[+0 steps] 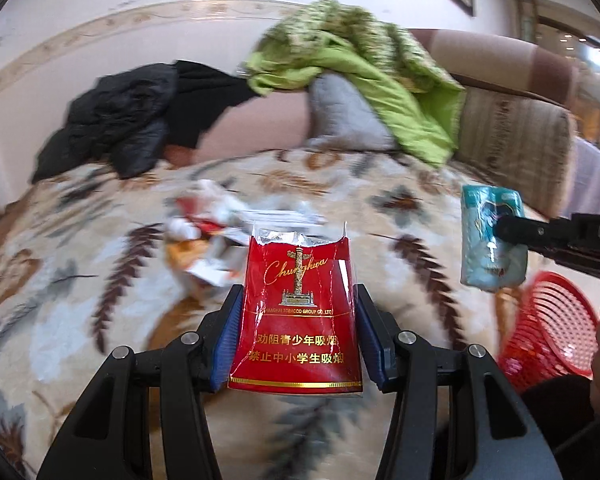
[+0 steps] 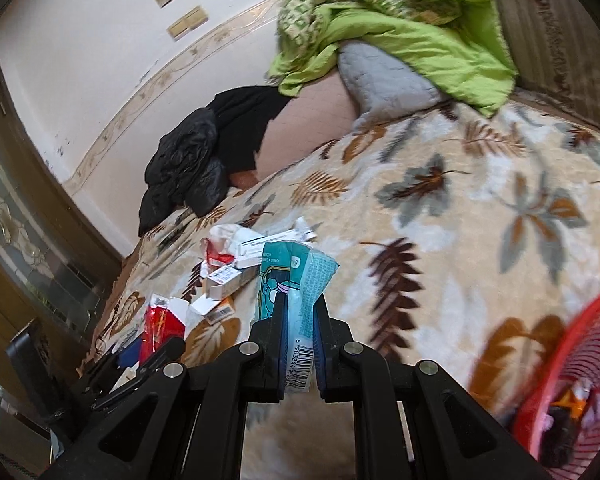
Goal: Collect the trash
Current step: 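Carry both items to the red wastebasket and open both tools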
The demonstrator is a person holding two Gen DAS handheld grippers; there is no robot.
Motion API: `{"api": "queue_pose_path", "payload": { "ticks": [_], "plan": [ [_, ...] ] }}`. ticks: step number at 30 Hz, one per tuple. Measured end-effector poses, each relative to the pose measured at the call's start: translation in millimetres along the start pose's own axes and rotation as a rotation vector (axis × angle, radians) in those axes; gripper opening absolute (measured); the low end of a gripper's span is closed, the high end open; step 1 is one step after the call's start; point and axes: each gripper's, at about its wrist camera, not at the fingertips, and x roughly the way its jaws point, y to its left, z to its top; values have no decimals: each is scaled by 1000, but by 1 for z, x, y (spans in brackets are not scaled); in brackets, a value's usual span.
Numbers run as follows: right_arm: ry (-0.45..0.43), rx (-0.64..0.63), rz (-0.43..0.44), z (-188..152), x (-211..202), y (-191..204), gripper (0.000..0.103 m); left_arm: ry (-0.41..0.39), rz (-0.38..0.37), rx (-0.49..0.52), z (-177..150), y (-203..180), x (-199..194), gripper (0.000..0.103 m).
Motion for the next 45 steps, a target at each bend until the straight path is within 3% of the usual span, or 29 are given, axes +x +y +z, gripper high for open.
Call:
{"api": "queue_pose_path", "payload": {
  "ticks": [8, 15, 24, 26, 28, 29, 37, 45],
  "plan": [
    [-32, 20, -147, -16, -75, -63, 12, 24, -168, 101, -2, -62, -11, 51],
    [-43, 136, -302, -33, -129, -136, 12, 96, -385, 119, 14, -129, -13, 51],
    [-70, 222, -372, -43, -157, -183, 14, 245, -625, 224, 37, -251, 12, 53],
    [-66, 237, -391, -43, -160, -191, 21, 263, -617, 253, 37, -269, 20, 64],
    [-72, 243, -391, -46, -167, -197, 43, 268, -611, 262, 35, -279, 25, 70],
    [-79, 240, -392, -46, -170, -198, 46, 271, -611, 258, 35, -281, 27, 72],
    [-106, 203, -376, -37, -172, -188, 47, 253, -572, 203, 40, -251, 23, 73],
    [-68, 125, -213, -11, -125, -128, 45, 203, -430, 135, 38, -169, 12, 75]
  ]
}}
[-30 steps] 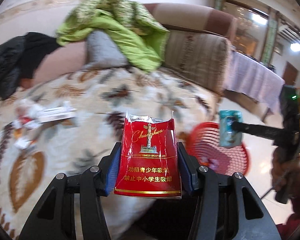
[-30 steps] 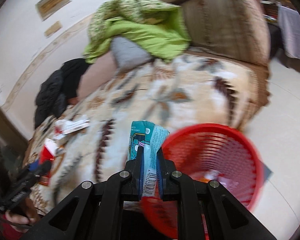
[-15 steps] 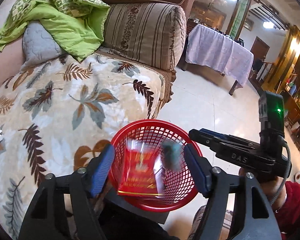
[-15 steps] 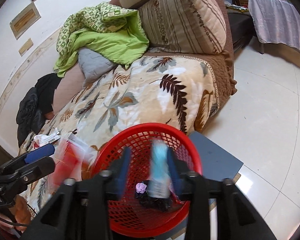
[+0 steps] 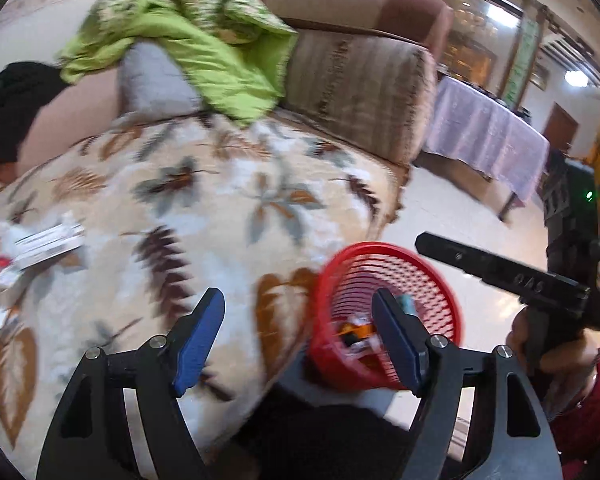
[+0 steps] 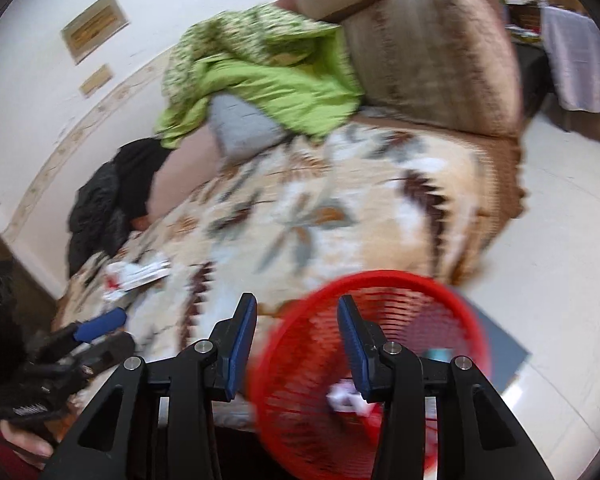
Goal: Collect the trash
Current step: 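Move the left tool to the white medicine box on the bed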
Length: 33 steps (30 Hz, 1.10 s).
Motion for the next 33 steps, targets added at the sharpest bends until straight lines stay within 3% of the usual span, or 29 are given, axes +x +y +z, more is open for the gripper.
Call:
{"api": "queue_pose_path", "payload": {
  "ticks": [5, 12, 15, 21, 23, 27, 28, 29, 30, 33],
  "plan": [
    [61, -98, 100, 2, 38, 69, 47, -26, 88, -108, -14, 63, -27, 75],
    [149, -141, 134, -2, 106, 146, 47, -106, 424, -241, -30, 172, -64, 76],
    [198, -142, 114, -8, 145, 170, 47, -90, 528, -279, -27, 212, -58, 77],
    [226, -109, 99, -19, 174, 173, 47, 21, 559, -261, -15, 247, -11, 77],
    [234, -69, 115, -17, 177, 167, 47, 83, 632, -223, -12, 255, 12, 77],
    [243, -54, 110, -14, 180, 162, 47, 108, 697, -236, -12, 274, 41, 77],
    [244, -60, 108, -14, 181, 162, 47, 97, 703, -245, -11, 278, 42, 71],
    [244, -64, 107, -14, 181, 162, 47, 89, 704, -252, -11, 281, 44, 54],
    [246, -67, 110, -13, 181, 163, 47, 90, 691, -267, -11, 285, 46, 49],
    [256, -61, 127, -14, 184, 164, 47, 69, 679, -279, -12, 285, 43, 47]
  ]
}}
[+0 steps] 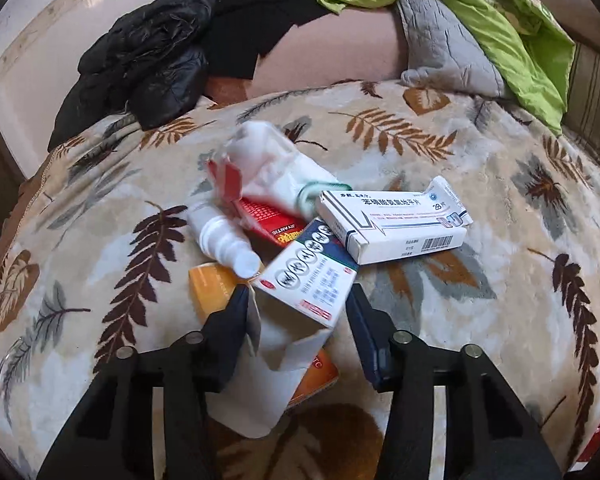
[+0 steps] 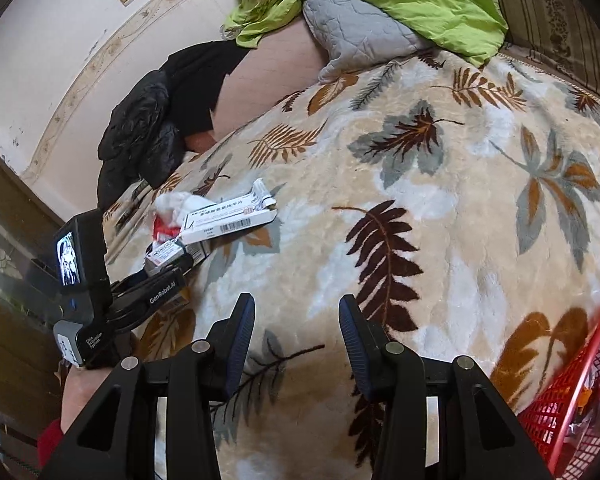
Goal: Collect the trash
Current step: 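Move the left tool to the white medicine box on the bed, then grasp the white medicine box with the left tool while the right tool grasps the white tablet box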
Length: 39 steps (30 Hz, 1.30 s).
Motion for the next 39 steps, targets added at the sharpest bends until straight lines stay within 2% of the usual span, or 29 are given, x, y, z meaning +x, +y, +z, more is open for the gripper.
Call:
{"api": "queue_pose_path", "payload": {
  "ticks": [2, 7, 10, 13, 14, 16, 18, 22, 23, 24, 28, 30, 32, 34, 36, 39],
  "plan": [
    [13, 14, 32, 0, 2, 0, 47, -14, -11, -13, -3, 4, -7, 44],
    [58, 7, 102, 6, 14, 7, 47, -65, -136, -109, -25, 27, -54, 42],
    [25, -88, 99, 29, 21, 28, 49, -139, -137, -121, -30, 40, -78, 39],
    [13, -183, 133, 65, 45, 56, 50, -189, -126, -149, -31, 56, -89, 39],
    [9, -204, 133, 77, 58, 65, 50, -187, -127, -158, -31, 62, -89, 39],
    [73, -237, 146, 95, 93, 80, 50, -155, -134, -190, -32, 75, -83, 39],
    [65, -254, 104, 109, 128, 88, 50, -124, -168, -234, -33, 90, -76, 39],
    [118, -227, 60, 126, 180, 83, 46, -68, -221, -266, -39, 108, -66, 39],
    [134, -233, 36, 127, 191, 81, 41, -53, -232, -267, -41, 110, -64, 39],
    [149, -233, 15, 128, 198, 77, 31, -28, -260, -266, -43, 113, -59, 39],
    [247, -215, 42, 116, 206, 63, 30, 34, -302, -230, -48, 111, -48, 41],
    [304, -242, 49, 104, 200, 64, 30, 38, -298, -217, -49, 110, -47, 48],
    [353, -264, 77, 86, 187, 62, 30, 34, -293, -215, -47, 108, -46, 66],
    [404, -262, 118, 68, 173, 59, 31, 32, -282, -215, -44, 105, -42, 72],
    [444, -254, 165, 54, 158, 56, 31, 34, -269, -216, -40, 101, -36, 72],
    [514, -260, 190, 38, 142, 59, 31, 60, -241, -202, -35, 93, -22, 72]
  ]
}}
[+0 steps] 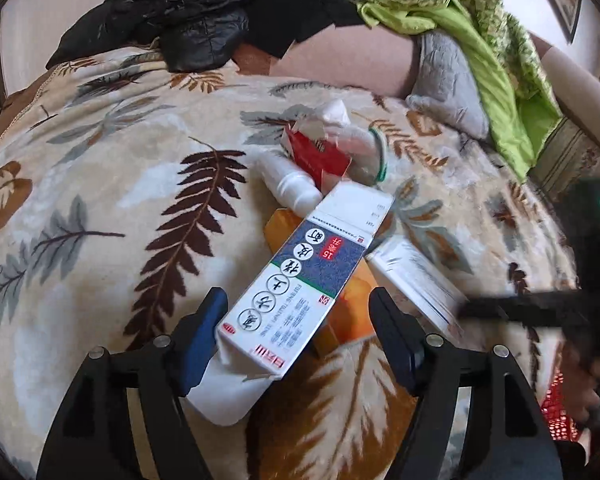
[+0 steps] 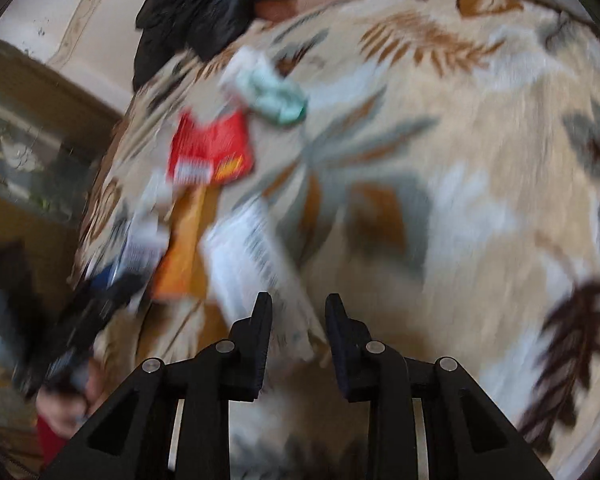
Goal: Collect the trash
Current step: 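Grasp the white medicine box with the left tool while the right tool grasps the white tablet box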
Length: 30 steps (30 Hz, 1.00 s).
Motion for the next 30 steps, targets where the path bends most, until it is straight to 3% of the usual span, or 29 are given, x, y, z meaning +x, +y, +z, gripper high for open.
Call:
{"api": "queue_pose_path", "payload": {
  "ticks": [1, 3, 6, 7, 9, 12, 14, 15, 25, 28, 30],
  "plan": [
    [5, -15, 6, -4, -3, 4, 31, 10, 15, 8, 0, -2, 4, 71],
    [-23, -81, -36, -8, -13, 16, 34, 11, 32, 16, 0, -4, 7, 59],
    [-82, -179, -89, 0, -18, 32, 62, 4, 25, 6, -1, -2, 4, 53],
    [-91, -191, -93, 2, -15, 35, 64, -1, 25, 5, -1, -1, 2, 51],
    [-76, -193, -89, 6, -1, 38, 64, -12, 17, -6, -1, 1, -2, 49],
    [-29, -213, -149, 2, 26, 49, 64, -33, -1, -36, 0, 7, -10, 45],
    [-49, -249, -209, -7, 34, 57, 63, -47, -14, -52, 2, 9, -14, 32],
    [-74, -267, -258, -12, 35, 62, 53, -52, -17, -57, 2, 10, -16, 32],
    [-210, -104, -314, -42, -4, 56, 53, -37, -30, -48, -7, 8, -26, 32],
    [-268, -62, -285, -59, -21, 62, 53, -21, -54, -67, -10, 14, -28, 33],
    [-285, -48, -267, -68, -24, 67, 53, -9, -57, -75, -13, 19, -27, 39]
  ]
}}
